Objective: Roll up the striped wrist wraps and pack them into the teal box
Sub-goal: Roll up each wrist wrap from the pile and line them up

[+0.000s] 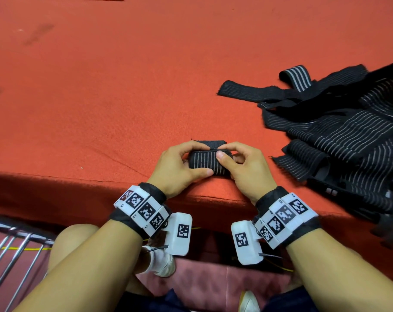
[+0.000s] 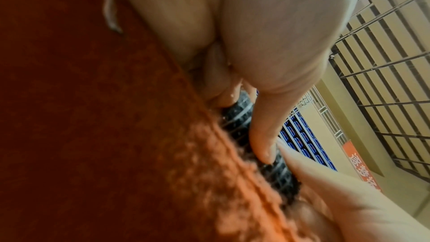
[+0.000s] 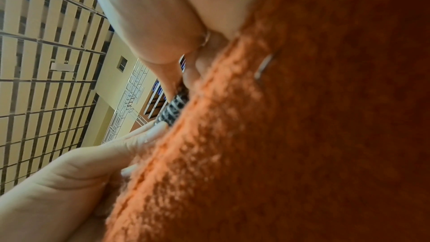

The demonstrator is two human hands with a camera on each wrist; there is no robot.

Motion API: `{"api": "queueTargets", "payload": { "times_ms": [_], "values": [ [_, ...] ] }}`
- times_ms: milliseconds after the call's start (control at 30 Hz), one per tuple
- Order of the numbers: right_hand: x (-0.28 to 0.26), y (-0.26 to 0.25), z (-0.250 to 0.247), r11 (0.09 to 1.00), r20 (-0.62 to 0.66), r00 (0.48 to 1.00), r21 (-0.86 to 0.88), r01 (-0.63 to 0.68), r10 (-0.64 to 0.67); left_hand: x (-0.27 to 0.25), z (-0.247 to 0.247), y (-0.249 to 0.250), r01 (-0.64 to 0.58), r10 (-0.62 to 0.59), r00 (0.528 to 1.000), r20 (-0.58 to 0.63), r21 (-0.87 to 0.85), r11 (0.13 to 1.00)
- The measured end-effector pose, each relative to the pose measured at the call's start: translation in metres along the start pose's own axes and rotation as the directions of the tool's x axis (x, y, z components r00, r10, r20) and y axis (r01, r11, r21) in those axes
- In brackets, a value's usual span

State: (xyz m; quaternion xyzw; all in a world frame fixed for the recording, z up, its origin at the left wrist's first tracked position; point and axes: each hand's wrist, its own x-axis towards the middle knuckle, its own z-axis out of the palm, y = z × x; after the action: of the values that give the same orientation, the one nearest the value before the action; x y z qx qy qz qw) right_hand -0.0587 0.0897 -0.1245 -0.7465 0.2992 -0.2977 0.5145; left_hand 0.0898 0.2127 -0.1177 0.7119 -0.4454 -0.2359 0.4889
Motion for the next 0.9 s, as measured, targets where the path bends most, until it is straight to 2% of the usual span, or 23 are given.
{"api": "queueTargets", "payload": {
  "times_ms": [133, 300, 400, 533, 700, 833, 900],
  "values": [
    [-0.005, -0.005, -0.002, 1.000, 0.024, 1.000, 0.022, 0.014, -0.015, 0.001, 0.000, 0.003, 0.037, -0.037, 0.999, -0.018, -0.002, 0.999],
    [-0.010, -0.006, -0.007, 0.989, 0.134, 0.991, 0.146, -0.013, -0.007, 0.003, 0.000, 0.006, 0.048, -0.047, 0.998, -0.031, 0.023, 0.999],
    [-0.008, -0.009, -0.006, 0.988, 0.117, 0.993, 0.154, -0.020, 0.002, 0.004, 0.000, 0.007, 0.037, -0.035, 0.998, -0.048, 0.038, 0.999],
    [-0.005, -0.008, -0.003, 0.996, 0.048, 0.999, 0.092, -0.002, -0.002, 0.003, 0.001, 0.005, 0.025, -0.022, 0.999, -0.035, 0.063, 0.998],
    [0.000, -0.005, 0.001, 0.999, -0.028, 0.999, -0.051, 0.019, -0.020, 0.001, -0.003, 0.002, -0.108, 0.102, 0.994, 0.046, 0.163, 0.981],
    [0.000, -0.006, 0.003, 0.996, -0.022, 1.000, -0.086, 0.000, -0.002, 0.003, -0.002, 0.002, -0.077, 0.075, 0.997, 0.022, 0.159, 0.984],
    [-0.002, -0.007, 0.002, 0.994, -0.015, 0.999, -0.102, 0.031, -0.032, 0.005, -0.001, 0.002, -0.045, 0.045, 0.999, 0.003, 0.140, 0.989]
  ]
}}
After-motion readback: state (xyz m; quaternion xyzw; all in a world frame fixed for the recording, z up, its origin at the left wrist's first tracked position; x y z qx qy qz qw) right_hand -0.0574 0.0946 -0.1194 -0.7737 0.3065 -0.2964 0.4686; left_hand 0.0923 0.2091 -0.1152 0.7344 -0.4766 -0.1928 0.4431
